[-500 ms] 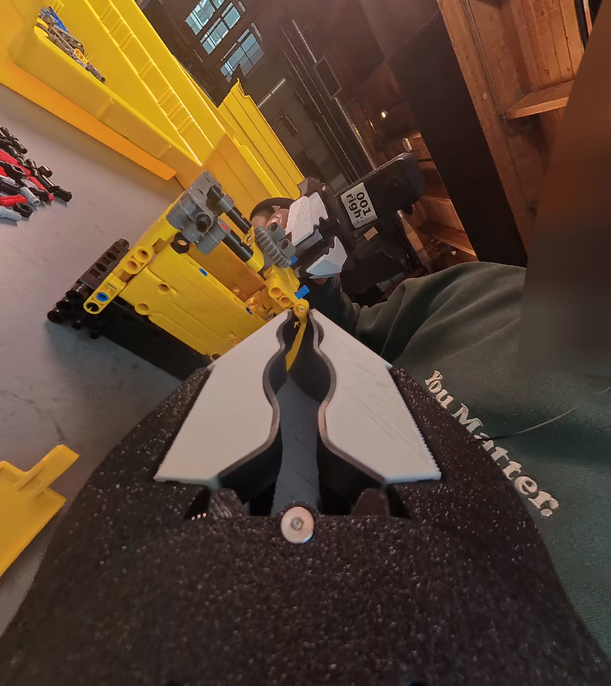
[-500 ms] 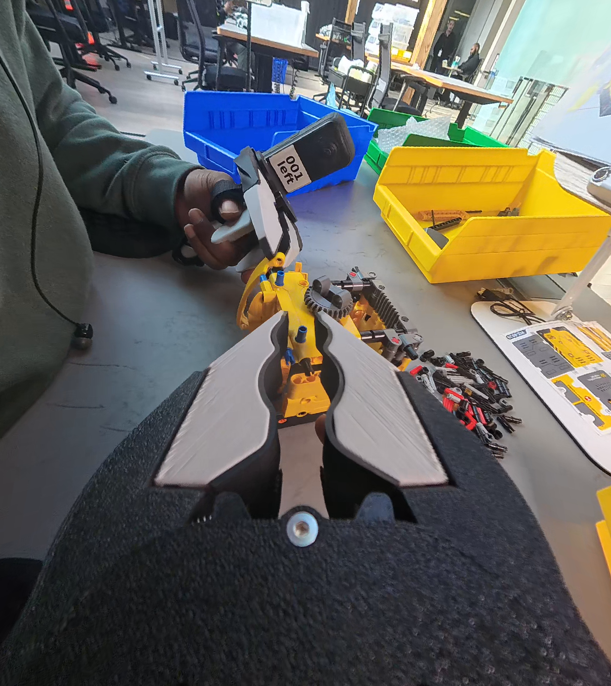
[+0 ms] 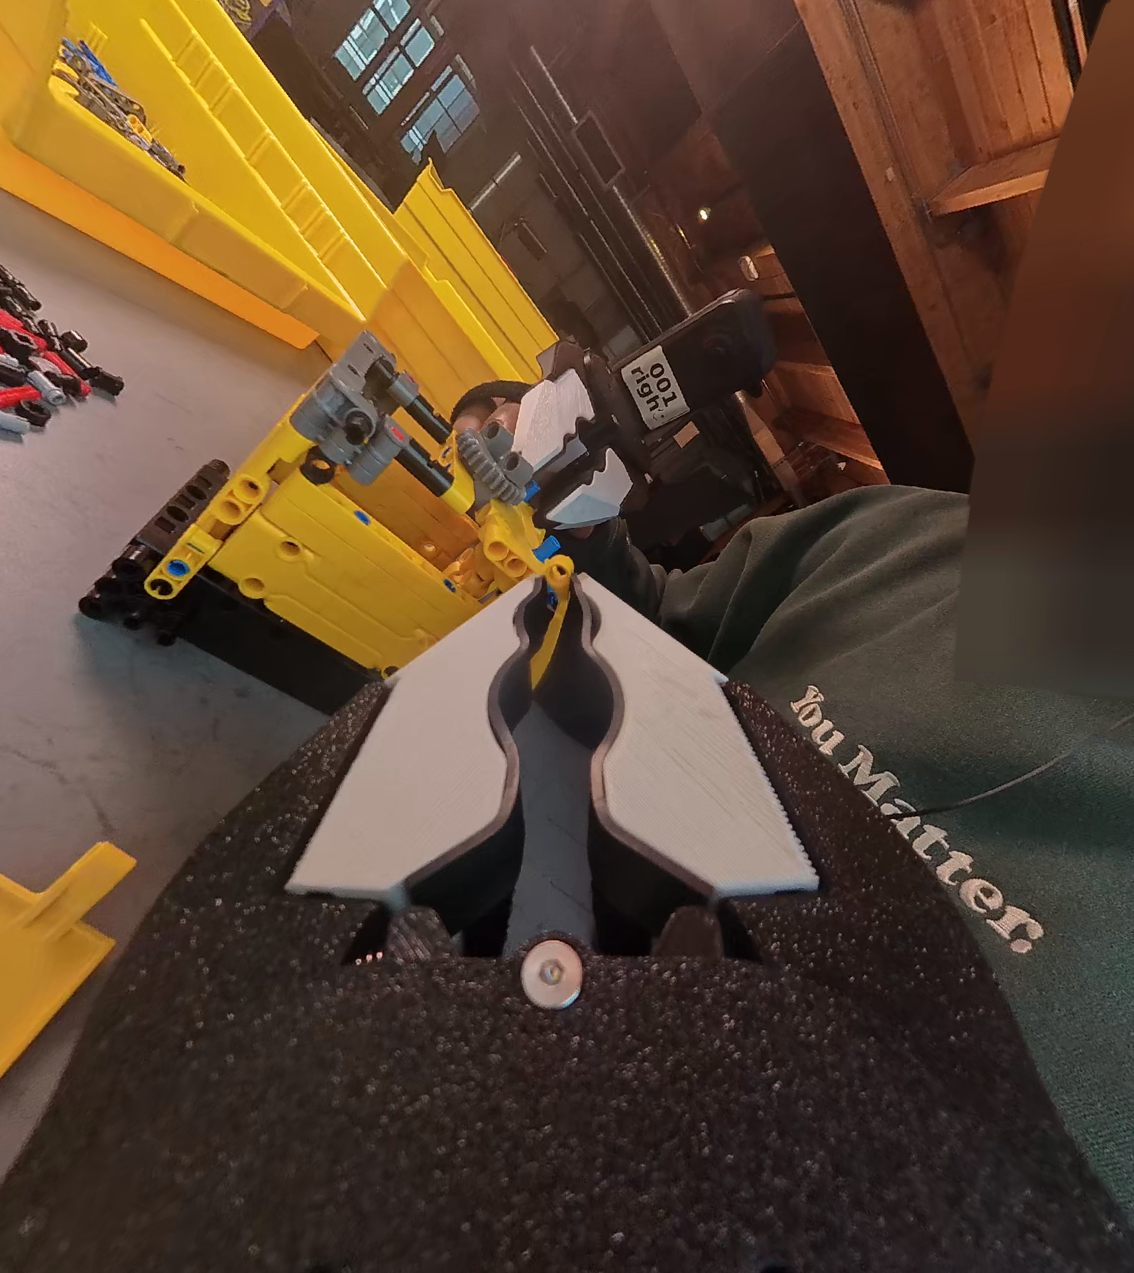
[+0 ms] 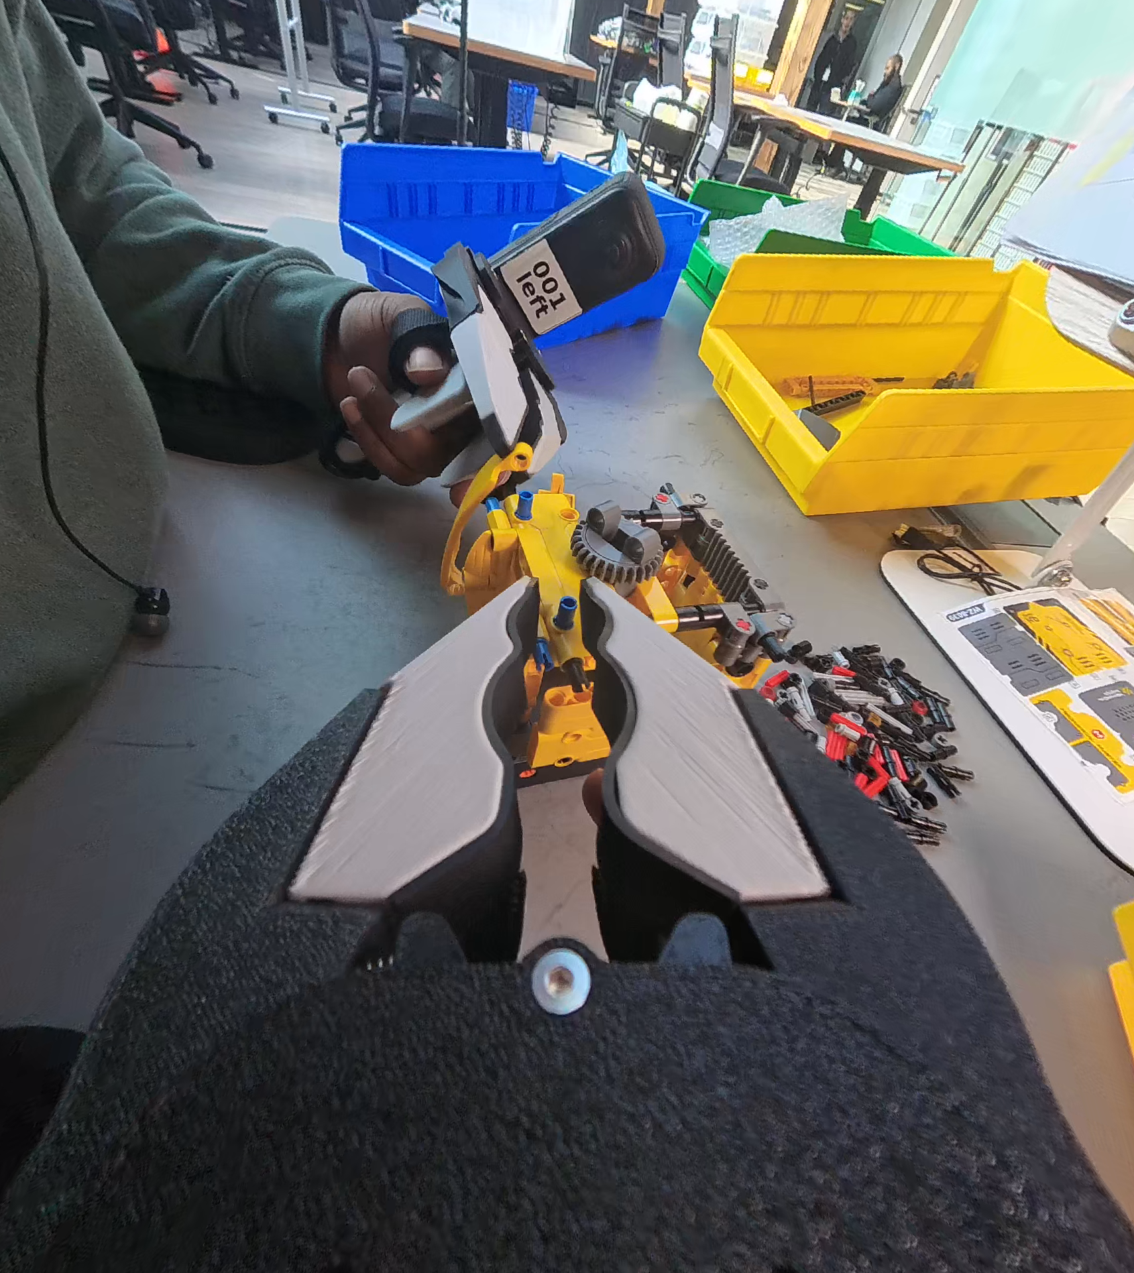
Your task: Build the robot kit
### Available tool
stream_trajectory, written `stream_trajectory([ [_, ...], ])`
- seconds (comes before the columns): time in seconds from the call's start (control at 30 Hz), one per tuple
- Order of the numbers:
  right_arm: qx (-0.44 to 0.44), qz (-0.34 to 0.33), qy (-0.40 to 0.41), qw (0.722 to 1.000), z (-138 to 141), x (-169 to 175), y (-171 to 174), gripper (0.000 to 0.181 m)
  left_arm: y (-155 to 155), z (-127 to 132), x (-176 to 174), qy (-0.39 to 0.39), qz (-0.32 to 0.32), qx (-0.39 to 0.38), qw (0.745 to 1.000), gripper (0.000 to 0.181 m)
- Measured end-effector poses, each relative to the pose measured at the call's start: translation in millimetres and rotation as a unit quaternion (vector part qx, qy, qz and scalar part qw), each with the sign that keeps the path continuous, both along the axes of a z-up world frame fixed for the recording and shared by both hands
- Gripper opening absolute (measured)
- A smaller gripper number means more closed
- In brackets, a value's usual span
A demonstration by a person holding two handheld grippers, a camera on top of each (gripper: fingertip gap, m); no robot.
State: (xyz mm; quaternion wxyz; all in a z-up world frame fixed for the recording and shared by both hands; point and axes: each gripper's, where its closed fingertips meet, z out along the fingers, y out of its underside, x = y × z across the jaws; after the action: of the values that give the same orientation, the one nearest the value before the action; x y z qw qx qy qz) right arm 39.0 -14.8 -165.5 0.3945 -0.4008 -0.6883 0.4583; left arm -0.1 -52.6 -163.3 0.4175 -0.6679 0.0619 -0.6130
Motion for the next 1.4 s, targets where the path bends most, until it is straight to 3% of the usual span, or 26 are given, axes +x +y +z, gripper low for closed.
stream_trajectory([
  [0.3, 0.006, -0.005, -0.002, 1.0, 0.1, -0.8, 0.2, 0.009, -2.9, 23.6, -8.1, -0.043, 0.011, 0.047, 0.998, 0.006],
  [1.0, 0.013, -0.012, 0.016, 1.0, 6.9, -3.6, -4.3, 0.011, 4.8, -1.8, -7.5, -0.003, 0.018, -0.015, 1.0, 0.006],
  [1.4, 0.124, -0.021, 0.009, 0.992, -1.1, -12.8, -24.8, 0.013, -0.8, -4.3, 6.2, 0.005, -0.004, -0.022, 1.0, 0.006],
])
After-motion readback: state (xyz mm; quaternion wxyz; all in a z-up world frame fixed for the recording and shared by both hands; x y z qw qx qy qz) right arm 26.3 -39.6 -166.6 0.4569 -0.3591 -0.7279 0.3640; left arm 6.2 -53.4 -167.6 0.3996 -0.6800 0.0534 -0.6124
